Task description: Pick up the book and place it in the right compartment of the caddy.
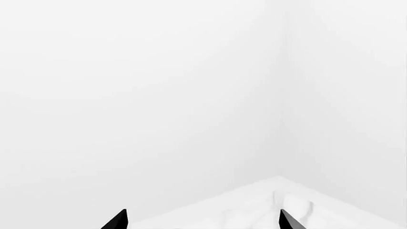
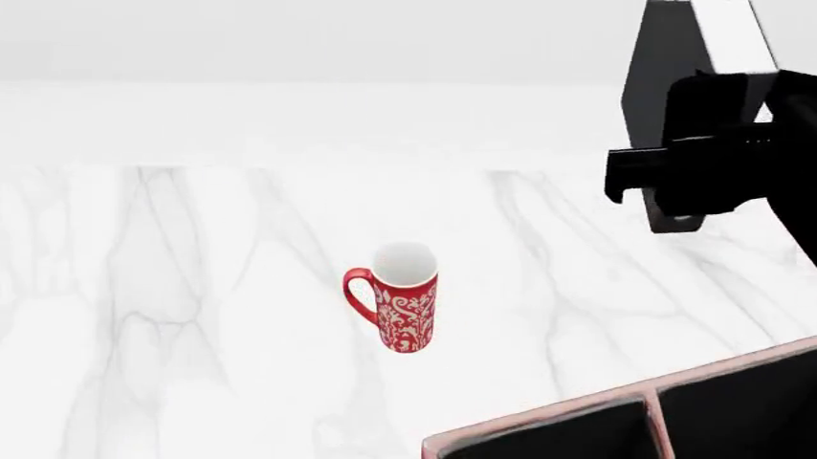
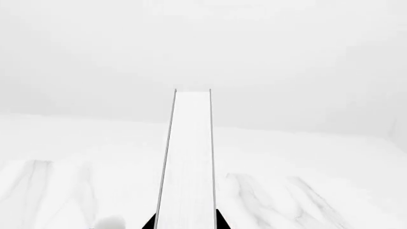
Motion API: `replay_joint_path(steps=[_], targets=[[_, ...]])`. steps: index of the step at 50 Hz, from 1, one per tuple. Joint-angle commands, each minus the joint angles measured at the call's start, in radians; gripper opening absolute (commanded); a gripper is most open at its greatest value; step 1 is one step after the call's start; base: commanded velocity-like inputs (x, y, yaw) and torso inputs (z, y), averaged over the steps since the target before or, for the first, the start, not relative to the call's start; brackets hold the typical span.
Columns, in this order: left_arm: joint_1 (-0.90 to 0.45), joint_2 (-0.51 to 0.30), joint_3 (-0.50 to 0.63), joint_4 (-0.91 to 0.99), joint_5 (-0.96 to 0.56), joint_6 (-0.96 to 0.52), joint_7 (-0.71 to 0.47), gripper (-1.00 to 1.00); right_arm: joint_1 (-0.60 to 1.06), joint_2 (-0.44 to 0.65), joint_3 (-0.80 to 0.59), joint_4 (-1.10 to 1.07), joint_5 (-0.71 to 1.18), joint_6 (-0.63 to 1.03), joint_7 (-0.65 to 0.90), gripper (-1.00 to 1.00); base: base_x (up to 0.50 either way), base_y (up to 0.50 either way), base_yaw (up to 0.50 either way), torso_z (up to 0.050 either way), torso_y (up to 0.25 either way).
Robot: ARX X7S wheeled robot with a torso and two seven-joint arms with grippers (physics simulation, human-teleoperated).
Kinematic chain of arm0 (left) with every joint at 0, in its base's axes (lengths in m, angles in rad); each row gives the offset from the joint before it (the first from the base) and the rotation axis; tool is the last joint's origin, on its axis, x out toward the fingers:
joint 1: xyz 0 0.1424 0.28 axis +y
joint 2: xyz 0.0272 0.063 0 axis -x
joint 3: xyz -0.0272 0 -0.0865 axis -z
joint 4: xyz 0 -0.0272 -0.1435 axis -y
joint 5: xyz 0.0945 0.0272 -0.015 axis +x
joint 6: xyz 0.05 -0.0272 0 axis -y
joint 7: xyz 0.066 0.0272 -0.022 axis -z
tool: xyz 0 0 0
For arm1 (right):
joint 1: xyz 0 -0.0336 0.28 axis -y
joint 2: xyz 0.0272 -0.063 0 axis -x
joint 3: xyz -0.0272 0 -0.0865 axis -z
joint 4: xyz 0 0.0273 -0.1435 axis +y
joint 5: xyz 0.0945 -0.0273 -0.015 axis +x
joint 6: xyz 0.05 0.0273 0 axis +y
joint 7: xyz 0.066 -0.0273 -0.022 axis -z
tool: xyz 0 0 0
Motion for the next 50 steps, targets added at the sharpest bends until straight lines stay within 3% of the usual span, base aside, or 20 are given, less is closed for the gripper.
replay_joint_path(steps=[1, 7, 25, 50], targets=[[0.008, 0.029, -0.008, -0.005, 0.021, 0.020, 0.014, 1.00, -0.054, 0.118, 0.134, -0.004, -0.022, -0.033, -0.010, -1.00, 0.00, 0.00, 0.00, 0.000, 0.000], [0.011, 0.031, -0.015, -0.007, 0.020, 0.023, 0.016, 1.00, -0.103, 0.185, 0.182, -0.005, -0.047, -0.043, -0.014, -1.00, 0.00, 0.00, 0.00, 0.000, 0.002], [0.008, 0.030, -0.019, -0.001, 0.014, 0.014, 0.016, 1.00, -0.309, 0.334, 0.371, -0.037, 0.138, -0.088, 0.126, -1.00, 0.00, 0.00, 0.00, 0.001, 0.001], [-0.001, 0.026, -0.013, 0.005, 0.003, 0.000, 0.013, 1.00, -0.561, 0.347, 0.658, -0.035, 0.002, -0.050, 0.084, -1.00, 0.00, 0.00, 0.00, 0.000, 0.002]])
